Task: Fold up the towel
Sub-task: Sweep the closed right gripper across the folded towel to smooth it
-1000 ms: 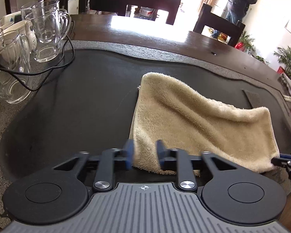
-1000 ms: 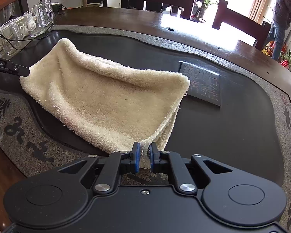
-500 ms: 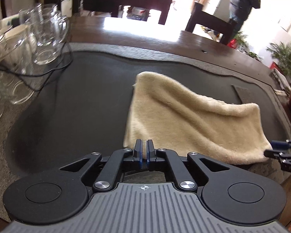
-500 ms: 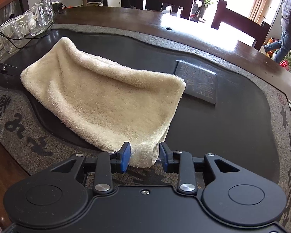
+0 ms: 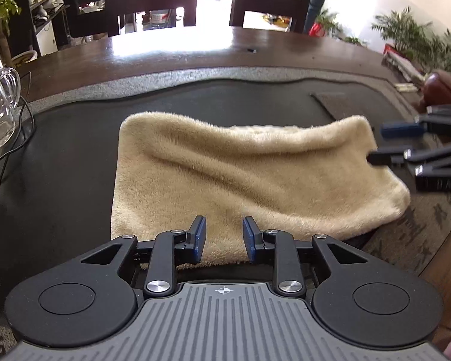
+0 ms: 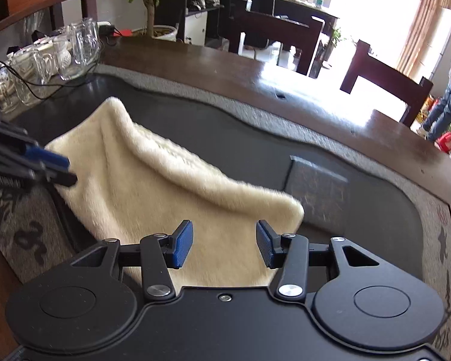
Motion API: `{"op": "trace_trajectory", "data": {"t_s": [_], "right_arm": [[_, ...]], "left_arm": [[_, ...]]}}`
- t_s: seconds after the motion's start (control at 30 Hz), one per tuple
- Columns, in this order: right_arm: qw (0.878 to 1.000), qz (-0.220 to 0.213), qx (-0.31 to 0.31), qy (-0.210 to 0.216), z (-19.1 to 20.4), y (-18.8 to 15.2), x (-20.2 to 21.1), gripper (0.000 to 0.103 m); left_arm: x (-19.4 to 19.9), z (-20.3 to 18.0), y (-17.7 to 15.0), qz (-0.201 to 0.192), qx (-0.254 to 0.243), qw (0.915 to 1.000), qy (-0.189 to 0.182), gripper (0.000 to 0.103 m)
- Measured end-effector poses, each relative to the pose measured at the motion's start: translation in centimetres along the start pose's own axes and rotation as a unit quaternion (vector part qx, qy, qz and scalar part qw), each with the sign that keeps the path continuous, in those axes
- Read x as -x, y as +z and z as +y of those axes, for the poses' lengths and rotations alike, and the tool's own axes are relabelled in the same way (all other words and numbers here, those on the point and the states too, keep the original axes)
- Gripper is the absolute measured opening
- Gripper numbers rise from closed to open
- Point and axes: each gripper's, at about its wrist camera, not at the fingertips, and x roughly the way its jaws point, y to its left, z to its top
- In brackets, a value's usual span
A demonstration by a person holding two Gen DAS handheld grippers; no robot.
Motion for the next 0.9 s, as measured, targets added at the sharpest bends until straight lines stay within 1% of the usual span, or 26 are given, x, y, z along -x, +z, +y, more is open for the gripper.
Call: {"op": "trace_trajectory", "data": {"t_s": [0.1,0.17,0.23,0.33,0.37,0.47,0.53,0.7,0.73,0.8,0.83,0.9], "right_arm": [[1.0,-0.007,0.012,0.01,0.3,1.4,-0.9,0.049],[1.0,-0.01,0.02,0.02,0.5,2.8,-1.9,0.047],[0.999,-0.008,0.019,0.025,0.6,3.6,-2.7,0.039],[0.999,-0.003,0.008,0.034,0.5,4.7,-4.2,0.035],[0.999,0.0,0.0,0.041,0.4,5.2,-4.8,0.035],[0.998,0.012,-0.017,0.056,0.5,5.5,-5.9,0.031],[0.997,0.027,-0.022,0.063,0.8,5.6,-7.4,0.025],[0.996,0.054,-0.03,0.071,1.3,5.1,-9.2,0.023],[0.995,0.058,-0.031,0.073,1.4,5.0,-9.3,0.019],[0.995,0.059,-0.03,0.074,1.5,4.8,-9.4,0.016],[0.995,0.06,-0.03,0.075,1.6,4.8,-9.5,0.009],[0.995,0.062,-0.029,0.079,1.6,4.7,-9.6,0.006]], "left_arm": [[-0.5,0.4,-0.5,0.011,0.001,0.9999,-0.001,0.029],[-0.6,0.5,-0.7,0.012,0.005,0.9999,-0.002,0.03],[-0.7,0.6,-0.7,0.011,0.01,0.9999,-0.005,0.031],[-0.8,0.7,-0.8,0.01,0.013,0.9998,-0.007,0.032],[-0.8,0.7,-0.8,0.009,0.013,0.9998,-0.008,0.033],[-0.9,0.6,-0.8,0.008,0.014,0.9998,-0.01,0.036],[-0.9,0.5,-0.8,0.008,0.011,0.9998,-0.011,0.037],[-1.0,0.4,-0.6,0.01,0.008,0.9998,-0.015,0.041],[-1.1,0.4,-0.6,0.01,0.008,0.9998,-0.017,0.042],[-1.1,0.4,-0.6,0.01,0.01,0.9997,-0.018,0.043],[-1.0,0.4,-0.6,0.009,0.011,0.9997,-0.019,0.045],[-1.1,0.4,-0.6,0.009,0.01,0.9997,-0.021,0.046]]}}
